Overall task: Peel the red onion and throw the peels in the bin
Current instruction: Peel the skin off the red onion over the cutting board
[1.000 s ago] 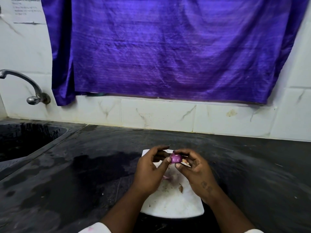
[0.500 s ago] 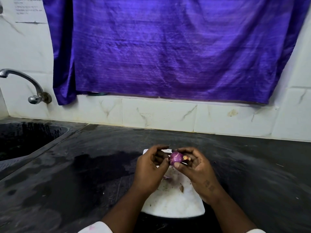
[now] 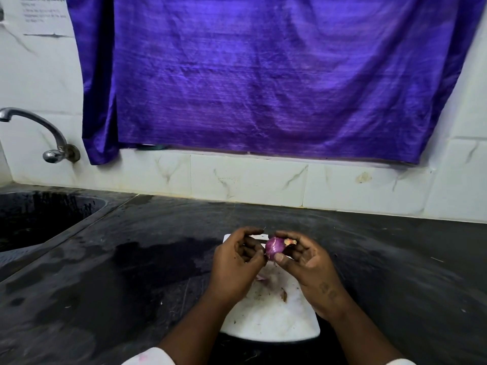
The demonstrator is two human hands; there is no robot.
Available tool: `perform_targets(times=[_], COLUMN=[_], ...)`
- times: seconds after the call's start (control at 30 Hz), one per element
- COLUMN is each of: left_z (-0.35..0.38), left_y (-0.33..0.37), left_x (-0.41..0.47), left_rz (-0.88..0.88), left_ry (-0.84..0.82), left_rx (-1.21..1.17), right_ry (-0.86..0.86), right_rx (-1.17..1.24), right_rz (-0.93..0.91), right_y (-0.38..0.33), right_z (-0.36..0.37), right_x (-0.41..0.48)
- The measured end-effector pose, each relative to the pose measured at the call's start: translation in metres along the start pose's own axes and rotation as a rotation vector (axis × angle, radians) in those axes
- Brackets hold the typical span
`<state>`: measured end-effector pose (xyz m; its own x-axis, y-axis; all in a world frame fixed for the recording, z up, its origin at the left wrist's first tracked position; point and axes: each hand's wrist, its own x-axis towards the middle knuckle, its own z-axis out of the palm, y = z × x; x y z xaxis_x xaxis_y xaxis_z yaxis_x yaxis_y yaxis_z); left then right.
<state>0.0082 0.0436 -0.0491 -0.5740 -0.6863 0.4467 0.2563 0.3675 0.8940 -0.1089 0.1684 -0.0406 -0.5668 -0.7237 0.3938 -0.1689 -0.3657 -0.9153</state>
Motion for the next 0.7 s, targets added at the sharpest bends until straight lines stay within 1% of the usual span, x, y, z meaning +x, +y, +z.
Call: perform_targets(times=[0.17,0.27,0.7], left_z=[-0.0008,0.0003,-0.0017], left_y=[0.0017,0.0042,-0.0011], left_x=[-0.0012,-0.0021,-0.0009], left_rz=[0.007,0.011,0.033], left_ry=[-0.023,-0.038,0.014], left_rx=[-0.019,0.026,0.075], right_ry=[0.009,0.003,0.021], right_rx=[0.038,0.027,-0.037], right_rz=[0.017,0.014,0.011], right_y=[0.0007,0.0002,0.0], right_z=[0.0006,-0.0007,0.0013], right_x=[0.0005,0.0003,-0.0002])
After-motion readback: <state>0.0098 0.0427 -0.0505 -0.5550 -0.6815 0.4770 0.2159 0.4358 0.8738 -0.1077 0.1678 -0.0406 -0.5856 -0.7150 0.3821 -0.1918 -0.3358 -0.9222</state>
